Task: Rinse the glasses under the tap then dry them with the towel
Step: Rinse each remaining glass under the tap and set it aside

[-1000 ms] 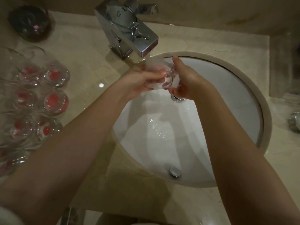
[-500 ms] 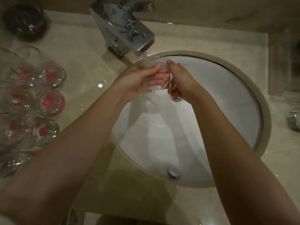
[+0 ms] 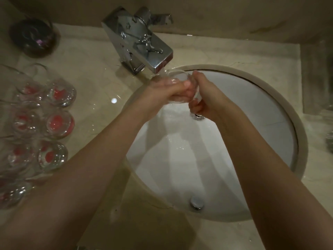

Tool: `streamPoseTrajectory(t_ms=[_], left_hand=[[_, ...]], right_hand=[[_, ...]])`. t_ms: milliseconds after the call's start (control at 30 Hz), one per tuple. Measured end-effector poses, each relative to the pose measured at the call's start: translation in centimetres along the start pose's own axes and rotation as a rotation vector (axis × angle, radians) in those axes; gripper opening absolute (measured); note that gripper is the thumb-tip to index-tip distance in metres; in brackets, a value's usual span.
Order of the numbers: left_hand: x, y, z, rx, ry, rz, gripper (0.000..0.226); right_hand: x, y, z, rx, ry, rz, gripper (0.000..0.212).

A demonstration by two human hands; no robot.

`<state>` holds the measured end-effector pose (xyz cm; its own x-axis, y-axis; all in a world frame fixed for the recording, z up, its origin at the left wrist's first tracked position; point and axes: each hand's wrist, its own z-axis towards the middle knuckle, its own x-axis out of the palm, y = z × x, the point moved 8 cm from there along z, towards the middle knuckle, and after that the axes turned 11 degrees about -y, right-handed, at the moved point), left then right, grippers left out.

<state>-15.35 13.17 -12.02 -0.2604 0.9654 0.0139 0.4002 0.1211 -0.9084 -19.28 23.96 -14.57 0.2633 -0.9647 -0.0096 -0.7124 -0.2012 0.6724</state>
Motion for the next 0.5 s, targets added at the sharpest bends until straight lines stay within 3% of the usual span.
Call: streamPoseTrajectory(t_ms=[100,167,233,333,367,433,500], left_hand=[[-0.7,0.7,0.2,-0.155,-0.043,0.021,0.028],[-1.0,1.1,0.2,-0.209,-0.052,-0.004,0.024],[-1.1,1.1,-0.2,-0.160,-0.062,-0.040,0.018],[-0.9,0.5,-1.5,0.028,-0.098,0.048,0.023],[-0.7,0.2,-1.7,0.064,-0.108,0.084,0.024],[-0.5,-0.2,-1.5,0.090,-0.099,0.106,0.024],[-0.7,-0.7,-1.0,0.081,-0.072,0.104,0.021]], right_hand=[[0.6,1.2,-0.6,-0.359,-0.067,-0.113,0.022],[1.1,0.6,-0.8,-0.427,-0.046,-0.126,0.012],[1.1,-0.2,-0.4,-0.341,-0.039,-0.121,0.013],[0.7,-1.4,0.3,0.059,-0.013,-0.020,0.049],[0.7,-1.5,0.3,0.157,0.012,-0.029,0.051],[0.6,-1.3,0.1,0.222,0.023,-0.093,0.040],[1.0,-0.6,0.1,0.169,0.005,-0.065,0.034]])
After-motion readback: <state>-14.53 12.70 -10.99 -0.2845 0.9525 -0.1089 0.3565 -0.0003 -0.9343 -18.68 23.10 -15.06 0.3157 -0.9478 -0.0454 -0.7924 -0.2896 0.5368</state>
